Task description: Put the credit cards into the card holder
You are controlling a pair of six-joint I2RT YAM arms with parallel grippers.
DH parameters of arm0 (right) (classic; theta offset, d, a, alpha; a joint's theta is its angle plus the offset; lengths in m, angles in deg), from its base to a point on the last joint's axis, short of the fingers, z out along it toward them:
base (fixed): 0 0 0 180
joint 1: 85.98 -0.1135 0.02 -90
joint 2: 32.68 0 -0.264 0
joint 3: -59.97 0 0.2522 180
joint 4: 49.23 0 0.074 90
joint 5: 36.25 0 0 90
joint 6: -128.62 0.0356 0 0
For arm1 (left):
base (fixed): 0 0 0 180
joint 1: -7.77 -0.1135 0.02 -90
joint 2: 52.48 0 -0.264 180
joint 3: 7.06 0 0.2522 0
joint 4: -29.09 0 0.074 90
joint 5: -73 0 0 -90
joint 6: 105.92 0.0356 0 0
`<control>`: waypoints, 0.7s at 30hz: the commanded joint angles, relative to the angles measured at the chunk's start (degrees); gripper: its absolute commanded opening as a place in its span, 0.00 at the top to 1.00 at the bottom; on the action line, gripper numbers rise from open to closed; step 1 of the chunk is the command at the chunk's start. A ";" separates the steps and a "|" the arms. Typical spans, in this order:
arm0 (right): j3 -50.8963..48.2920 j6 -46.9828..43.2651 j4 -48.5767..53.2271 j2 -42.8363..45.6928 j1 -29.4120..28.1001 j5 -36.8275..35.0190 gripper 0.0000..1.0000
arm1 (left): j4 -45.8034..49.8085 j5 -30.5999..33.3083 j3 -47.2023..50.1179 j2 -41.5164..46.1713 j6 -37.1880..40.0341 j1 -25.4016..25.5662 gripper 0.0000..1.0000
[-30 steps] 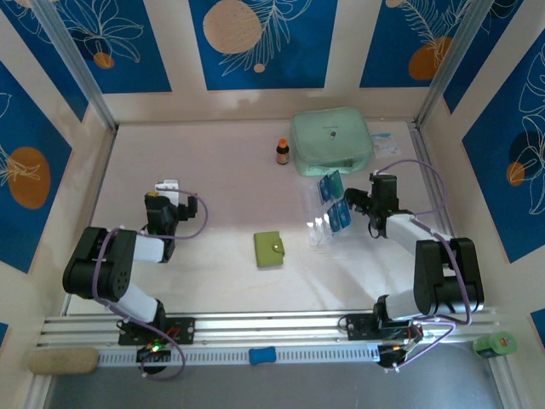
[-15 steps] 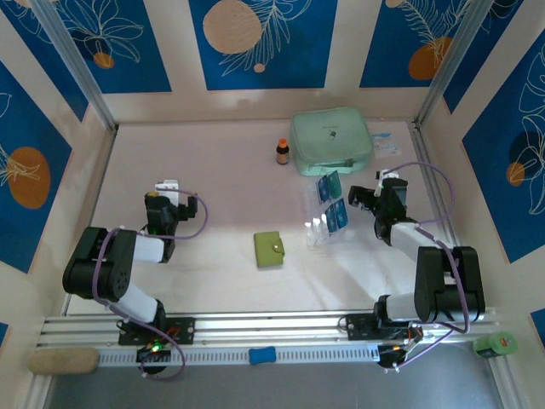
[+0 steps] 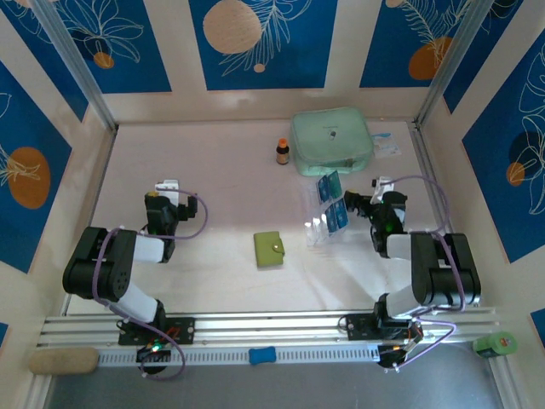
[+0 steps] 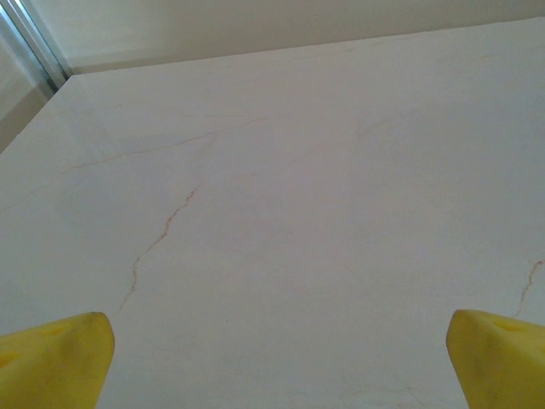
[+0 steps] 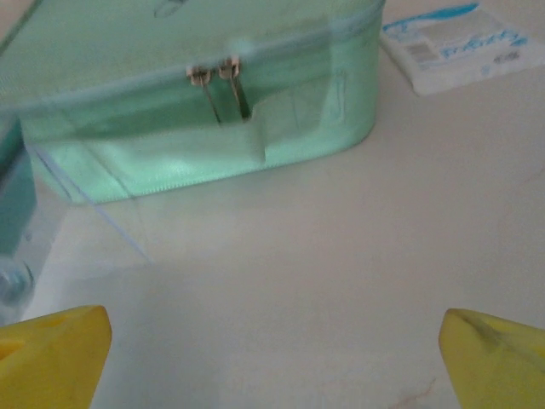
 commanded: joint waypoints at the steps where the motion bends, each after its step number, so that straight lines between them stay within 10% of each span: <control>1: 0.59 -2.57 -5.84 -0.50 -0.87 2.35 0.01 | -1.98 -0.83 0.24 -0.44 0.22 -0.40 0.00; 21: 3.89 -3.44 -1.08 -1.52 -2.70 -1.57 0.01 | -1.30 -1.09 -0.13 -0.54 0.04 -0.57 0.00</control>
